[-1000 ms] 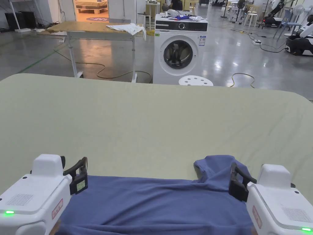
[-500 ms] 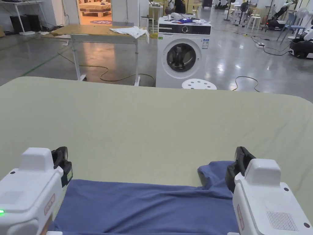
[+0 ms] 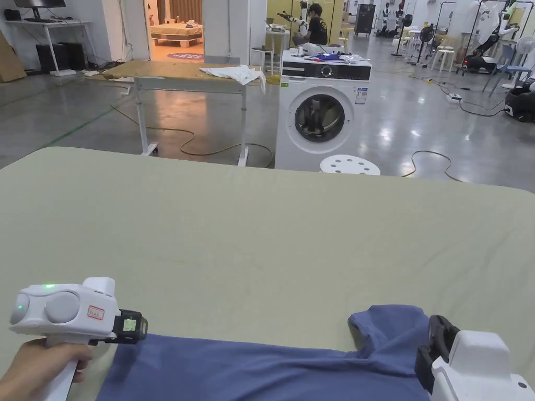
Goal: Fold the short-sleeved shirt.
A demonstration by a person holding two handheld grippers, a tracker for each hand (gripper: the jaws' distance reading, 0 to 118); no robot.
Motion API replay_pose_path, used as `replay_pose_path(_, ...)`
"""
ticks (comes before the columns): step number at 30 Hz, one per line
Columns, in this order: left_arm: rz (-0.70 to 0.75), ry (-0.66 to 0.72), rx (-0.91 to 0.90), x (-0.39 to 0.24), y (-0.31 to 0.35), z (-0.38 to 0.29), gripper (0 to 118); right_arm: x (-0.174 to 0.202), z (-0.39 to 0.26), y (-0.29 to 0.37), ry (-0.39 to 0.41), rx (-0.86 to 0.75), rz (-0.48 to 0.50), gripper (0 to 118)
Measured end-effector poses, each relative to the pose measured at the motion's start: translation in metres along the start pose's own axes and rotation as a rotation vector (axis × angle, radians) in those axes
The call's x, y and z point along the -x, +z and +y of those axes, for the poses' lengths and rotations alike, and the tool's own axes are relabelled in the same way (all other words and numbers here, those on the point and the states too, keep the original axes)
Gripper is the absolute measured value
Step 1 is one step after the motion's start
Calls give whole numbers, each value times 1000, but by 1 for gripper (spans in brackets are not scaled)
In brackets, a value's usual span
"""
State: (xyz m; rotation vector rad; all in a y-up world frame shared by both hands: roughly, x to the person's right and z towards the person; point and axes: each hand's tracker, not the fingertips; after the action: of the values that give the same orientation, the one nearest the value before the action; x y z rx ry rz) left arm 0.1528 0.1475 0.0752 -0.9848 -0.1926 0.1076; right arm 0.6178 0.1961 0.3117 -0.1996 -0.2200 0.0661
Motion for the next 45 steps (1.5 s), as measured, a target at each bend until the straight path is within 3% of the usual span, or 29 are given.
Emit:
replay_pose_path(6, 98, -49, 82, -7, -38, -5, 63, -16, -10, -3, 3, 57, -24, 1)
replay_pose_path(9, 143, -108, 49, -11, -42, -10, 44, -24, -14, -6, -2, 85, -34, 1)
replay_pose_path(12, 123, -146, 25, -19, -41, -10, 1, -37, -17, -16, -19, 135, -42, 1)
replay_pose_path(16, 101, -159, 17, -20, -41, -9, 0, -68, -14, -44, -59, 238, -55, 4)
replay_pose_path(18, 93, -156, -12, -18, -34, -10, 0, -87, -11, -67, -71, 322, -53, 23)
replay_pose_path(19, 88, -155, -28, -17, -30, -11, 0, -98, -11, -82, -79, 392, -32, 45)
replay_pose_path(21, 71, -157, -67, -16, -18, -11, 0, -113, -13, -113, -108, 514, 18, 68)
replay_pose_path(23, 71, -164, -100, -16, -8, -13, 0, -125, -18, -141, -124, 621, 76, 70)
replay_pose_path(28, 50, -147, -170, -20, 17, -21, 0, -121, -45, -195, -11, 762, 95, 70)
replay_pose_path(33, 49, -158, -201, -16, 23, -24, 0, -116, -57, -215, -20, 828, 98, 67)
replay_pose_path(34, 48, -158, -203, -16, 24, -24, 0, -115, -54, -215, -9, 829, 95, 56)
replay_pose_path(37, 47, -155, -216, -18, 26, -26, 0, -110, -50, -212, 21, 810, 80, 3)
replay_pose_path(41, 47, -152, -228, -20, 30, -32, 0, -106, -49, -201, 41, 807, 103, 1)
replay_pose_path(45, 27, -137, -265, -15, 50, -40, 0, -113, -26, -167, -10, 733, 94, 1)
